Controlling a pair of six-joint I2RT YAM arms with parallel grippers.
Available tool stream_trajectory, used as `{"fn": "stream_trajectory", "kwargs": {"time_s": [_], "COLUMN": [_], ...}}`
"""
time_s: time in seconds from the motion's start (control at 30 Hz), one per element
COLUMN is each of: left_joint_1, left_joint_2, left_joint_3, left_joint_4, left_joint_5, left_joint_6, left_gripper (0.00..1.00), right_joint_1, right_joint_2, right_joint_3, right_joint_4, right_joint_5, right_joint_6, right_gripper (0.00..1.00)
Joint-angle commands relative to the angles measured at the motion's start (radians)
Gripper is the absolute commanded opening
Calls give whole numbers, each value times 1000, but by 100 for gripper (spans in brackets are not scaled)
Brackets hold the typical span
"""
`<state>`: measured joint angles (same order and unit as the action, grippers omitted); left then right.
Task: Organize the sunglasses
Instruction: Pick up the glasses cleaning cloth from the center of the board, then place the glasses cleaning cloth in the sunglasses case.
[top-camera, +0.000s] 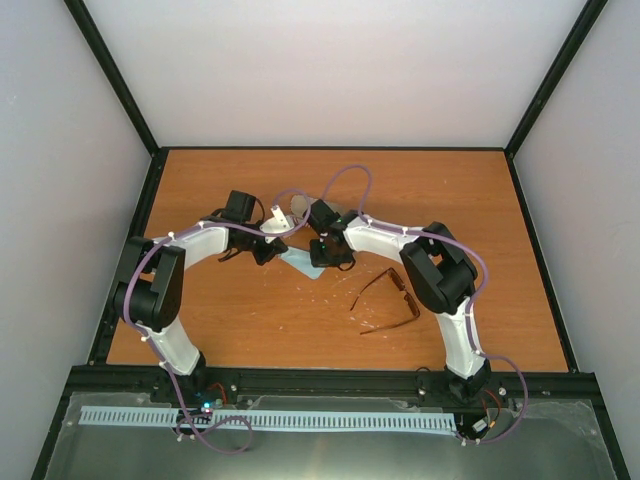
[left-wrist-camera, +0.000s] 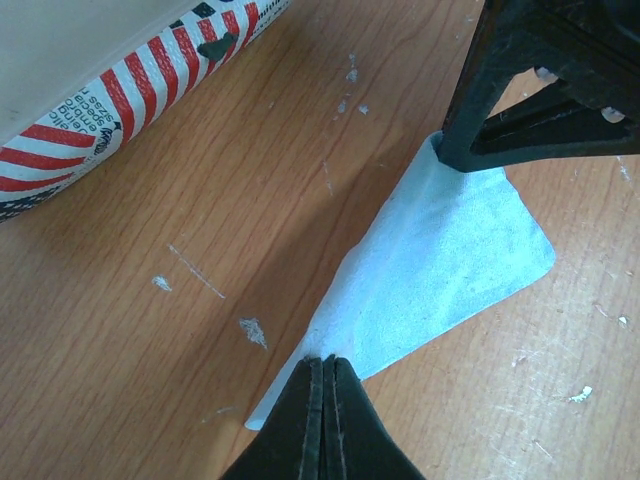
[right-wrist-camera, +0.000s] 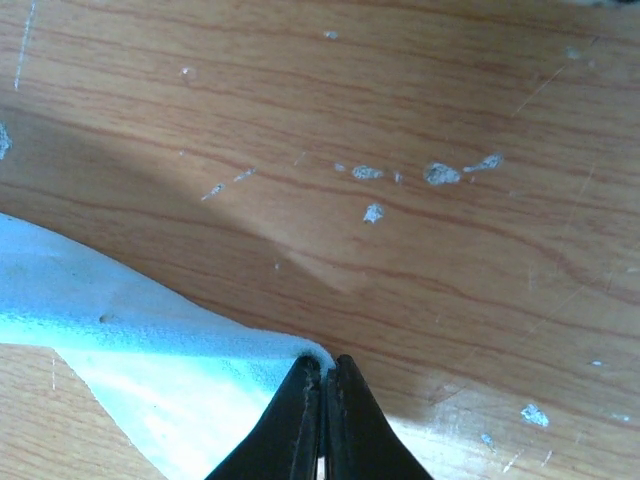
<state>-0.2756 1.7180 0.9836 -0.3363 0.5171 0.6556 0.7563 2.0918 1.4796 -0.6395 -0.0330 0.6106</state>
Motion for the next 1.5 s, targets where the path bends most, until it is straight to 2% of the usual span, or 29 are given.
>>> {"fn": "stream_trajectory", "kwargs": {"time_s": [0.0, 0.4, 0.73, 1.0, 1.47], "left_joint_1": [12, 15, 16, 30, 61], "left_joint_2": [8, 22, 69, 141, 342], "left_joint_3": [20, 113, 196, 331, 598], "left_joint_4": [12, -14, -40, -89, -180], "left_joint_5": [25, 25, 26, 32, 47], "left_joint_6": [14, 6, 25, 52, 102], "left_gripper": [1, 1, 1, 1, 1], "right_joint_1": [6, 2, -28, -73, -149], "right_joint_2": [-20, -126, -139, -106, 73], "right_joint_3": [3, 8, 52, 144, 364], "right_joint_4": [-43, -13, -5, -19, -86], "right_joint_5": [63, 141, 151, 130, 51], "right_joint_6": [-3, -28, -64, -101, -158], "right_gripper": [3, 3, 3, 3, 3]}}
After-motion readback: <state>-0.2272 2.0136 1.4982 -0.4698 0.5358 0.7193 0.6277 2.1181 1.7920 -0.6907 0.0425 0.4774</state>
